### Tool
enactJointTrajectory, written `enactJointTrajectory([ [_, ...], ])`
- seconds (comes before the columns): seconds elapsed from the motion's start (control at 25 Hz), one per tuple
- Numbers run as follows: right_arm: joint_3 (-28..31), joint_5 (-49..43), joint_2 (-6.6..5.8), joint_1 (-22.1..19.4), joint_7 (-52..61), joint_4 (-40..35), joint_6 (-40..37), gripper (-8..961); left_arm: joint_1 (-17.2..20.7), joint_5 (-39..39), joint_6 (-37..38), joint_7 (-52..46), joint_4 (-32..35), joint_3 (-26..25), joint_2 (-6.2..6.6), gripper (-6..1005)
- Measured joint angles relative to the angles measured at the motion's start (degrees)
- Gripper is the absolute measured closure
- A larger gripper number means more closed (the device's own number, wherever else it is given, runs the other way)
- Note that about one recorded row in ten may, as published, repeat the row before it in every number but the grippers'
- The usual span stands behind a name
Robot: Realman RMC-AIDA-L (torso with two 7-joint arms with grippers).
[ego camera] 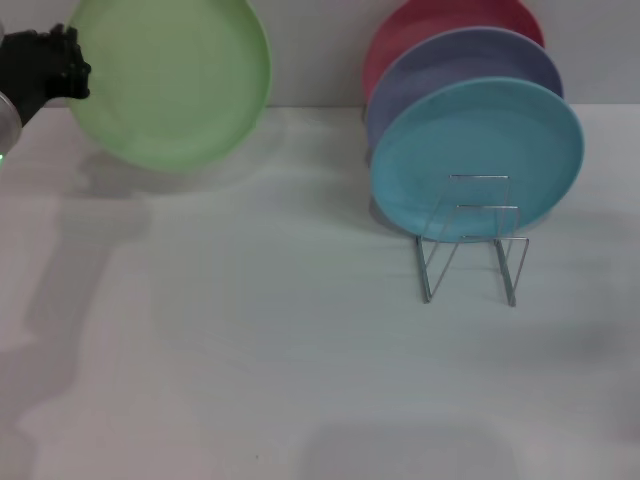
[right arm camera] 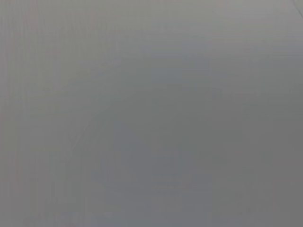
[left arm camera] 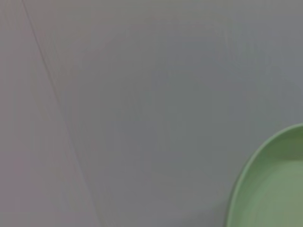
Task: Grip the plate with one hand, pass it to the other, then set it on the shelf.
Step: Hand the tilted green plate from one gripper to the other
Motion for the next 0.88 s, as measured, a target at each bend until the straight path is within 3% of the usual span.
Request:
enactJointTrajectory([
  [0.2, 0.0, 0.0, 0.04, 0.1, 0.0, 0.0, 0.2, 203, 1.8, 0.4, 13.0, -0.4, 0.2, 7.6, 0.18, 965],
  [0.4, 0.0, 0.1, 0.03, 0.1, 0.0, 0.0, 0.6, 202, 2.0, 1.9, 20.1, -2.3, 1.6, 11.8, 0.38, 965],
  [0.48, 0.0, 0.1, 0.0, 0.4, 0.0, -0.2, 0.9, 202, 2.0, 9.2, 26.1, -11.1, 4.1, 13.7, 0.39, 965],
  [0.6, 0.0, 0.1, -0.01, 0.5, 0.0, -0.3, 1.1, 202, 2.0, 15.0, 29.4, -17.9, 6.0, 14.3, 0.34, 964],
  [0.68, 0.0, 0.1, -0.02, 0.5, 0.0, -0.4, 1.2, 202, 1.8, 22.8, 33.0, -28.9, 9.0, 14.4, 0.33, 964],
  [0.76, 0.0, 0.1, -0.03, 0.5, 0.0, -0.4, 1.3, 202, 1.6, 24.7, 33.5, -31.7, 9.7, 14.3, 0.36, 964],
  [0.88, 0.0, 0.1, -0.04, 0.5, 0.0, -0.4, 1.3, 202, 1.4, 31.0, 34.8, -43.4, 12.4, 14.1, 0.55, 964],
])
